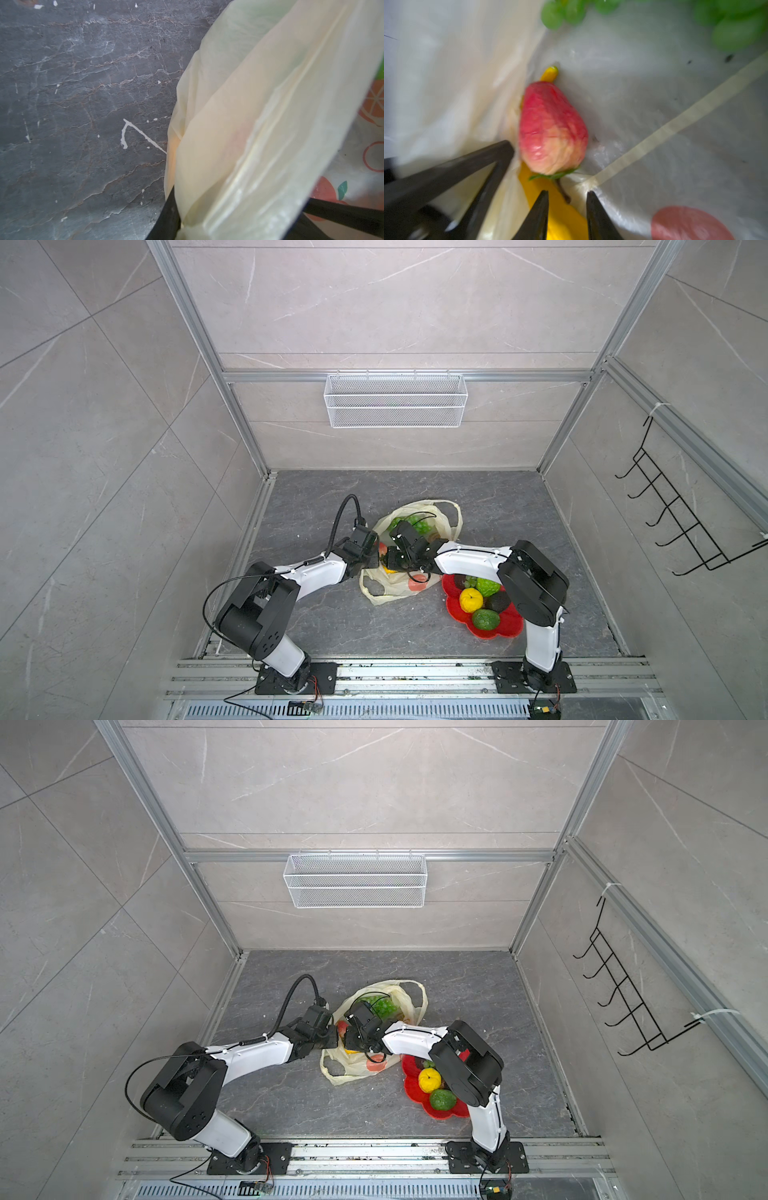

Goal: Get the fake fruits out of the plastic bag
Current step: 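Move the open right gripper back into the bag toward the red pear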

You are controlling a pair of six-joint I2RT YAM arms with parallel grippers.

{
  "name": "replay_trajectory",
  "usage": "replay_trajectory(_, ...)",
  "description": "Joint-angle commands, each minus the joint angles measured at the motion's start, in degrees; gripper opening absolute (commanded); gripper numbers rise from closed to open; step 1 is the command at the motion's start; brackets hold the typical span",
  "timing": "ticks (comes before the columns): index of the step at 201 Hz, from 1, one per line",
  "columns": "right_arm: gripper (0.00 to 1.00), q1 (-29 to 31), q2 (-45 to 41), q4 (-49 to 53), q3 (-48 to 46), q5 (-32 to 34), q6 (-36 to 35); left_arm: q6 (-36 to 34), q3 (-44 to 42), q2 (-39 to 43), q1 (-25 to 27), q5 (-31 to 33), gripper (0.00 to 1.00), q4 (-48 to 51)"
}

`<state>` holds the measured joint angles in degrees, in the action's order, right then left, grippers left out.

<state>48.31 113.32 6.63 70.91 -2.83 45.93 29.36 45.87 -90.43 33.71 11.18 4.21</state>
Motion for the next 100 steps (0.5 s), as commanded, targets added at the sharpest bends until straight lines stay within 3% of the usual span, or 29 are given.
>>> replay_trajectory(1, 0.35, 0.30, 1.60, -0.66, 1.08, -0.43, 1.13, 0.26, 1.22, -1.46, -0.32, -2.10, 0.20, 0.64)
replay_trajectory(65, 0.34, 0.29, 4.70, -0.15, 3.67, -1.67, -0.57, 0.05, 1.68, -2.29, -0.33, -2.65, 0.20, 0.75)
replay_trajectory(100, 0.25, 0.29, 6.82, 1.81, 6.71, -2.44, -1.87, -0.05, 1.59, -1.93, -0.33, -2.13, 0.20, 0.95)
